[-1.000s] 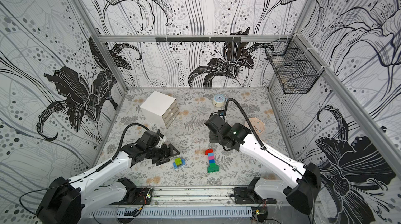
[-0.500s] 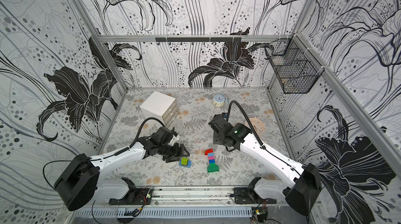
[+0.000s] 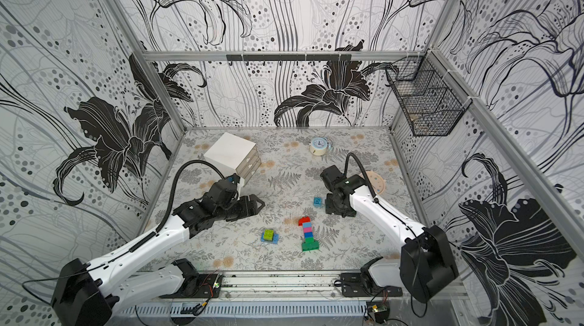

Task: Assemble the number 1 with lego
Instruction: Adjust the lego brick at the center of the board, then pick up the lego brick from the center of the board.

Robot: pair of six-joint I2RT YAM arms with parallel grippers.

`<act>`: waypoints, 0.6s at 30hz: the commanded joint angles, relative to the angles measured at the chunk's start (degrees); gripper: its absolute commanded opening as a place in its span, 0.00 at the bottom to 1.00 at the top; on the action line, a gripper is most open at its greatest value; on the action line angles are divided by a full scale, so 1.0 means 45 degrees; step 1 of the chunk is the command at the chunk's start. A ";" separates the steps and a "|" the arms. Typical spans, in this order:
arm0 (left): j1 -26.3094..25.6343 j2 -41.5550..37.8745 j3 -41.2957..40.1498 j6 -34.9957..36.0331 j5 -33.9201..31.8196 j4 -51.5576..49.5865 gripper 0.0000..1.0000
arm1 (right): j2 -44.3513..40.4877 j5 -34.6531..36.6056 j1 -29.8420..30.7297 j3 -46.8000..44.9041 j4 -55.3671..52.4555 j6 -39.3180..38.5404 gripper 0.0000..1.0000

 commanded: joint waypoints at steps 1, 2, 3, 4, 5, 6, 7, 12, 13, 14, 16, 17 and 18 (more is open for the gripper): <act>-0.0026 -0.0596 -0.0033 -0.0269 -0.2445 -0.0309 0.81 | 0.0073 0.0320 -0.0893 -0.0274 -0.0212 -0.0440 0.62; -0.0026 -0.0733 -0.0107 -0.0342 -0.2613 -0.0267 0.81 | 0.0124 0.0349 -0.1199 -0.0347 -0.0135 -0.0553 0.63; -0.0026 -0.0855 -0.0185 -0.0431 -0.2720 -0.0236 0.81 | 0.0216 0.0285 -0.1455 -0.0394 -0.0006 -0.0783 0.64; -0.0011 -0.0931 -0.0243 -0.0462 -0.2779 -0.0226 0.81 | 0.0313 0.0272 -0.1642 -0.0411 0.0112 -0.0997 0.66; -0.0011 -0.0984 -0.0303 -0.0502 -0.2820 -0.0217 0.81 | 0.0483 0.0242 -0.1872 -0.0414 0.0280 -0.1271 0.66; -0.0004 -0.1027 -0.0351 -0.0525 -0.2840 -0.0210 0.81 | 0.0650 0.0137 -0.2095 -0.0413 0.0434 -0.1550 0.66; -0.0006 -0.1050 -0.0373 -0.0529 -0.2831 -0.0200 0.81 | 0.0843 0.0001 -0.2288 -0.0395 0.0565 -0.1770 0.66; -0.0006 -0.1103 -0.0374 -0.0456 -0.2811 -0.0273 0.82 | 0.2110 -0.0369 -0.2861 -0.0106 0.0893 -0.2635 0.64; 0.0011 -0.1065 -0.0393 -0.0444 -0.2811 -0.0289 0.82 | 0.2312 -0.0327 -0.2915 -0.0081 0.0945 -0.2735 0.64; 0.0013 -0.1092 -0.0393 -0.0443 -0.2811 -0.0290 0.81 | 0.2495 -0.0306 -0.3018 -0.0060 0.1032 -0.2827 0.63; 0.0013 -0.1124 -0.0436 -0.0447 -0.2828 -0.0294 0.82 | 0.2812 -0.0301 -0.3177 -0.0041 0.1219 -0.2933 0.63; 0.0013 -0.1143 -0.0451 -0.0455 -0.2841 -0.0294 0.81 | 0.2949 -0.0404 -0.3268 -0.0032 0.1325 -0.3008 0.62; 0.0030 -0.1174 -0.0471 -0.0455 -0.2867 -0.0309 0.81 | 0.3088 -0.0556 -0.3338 -0.0009 0.1415 -0.3098 0.60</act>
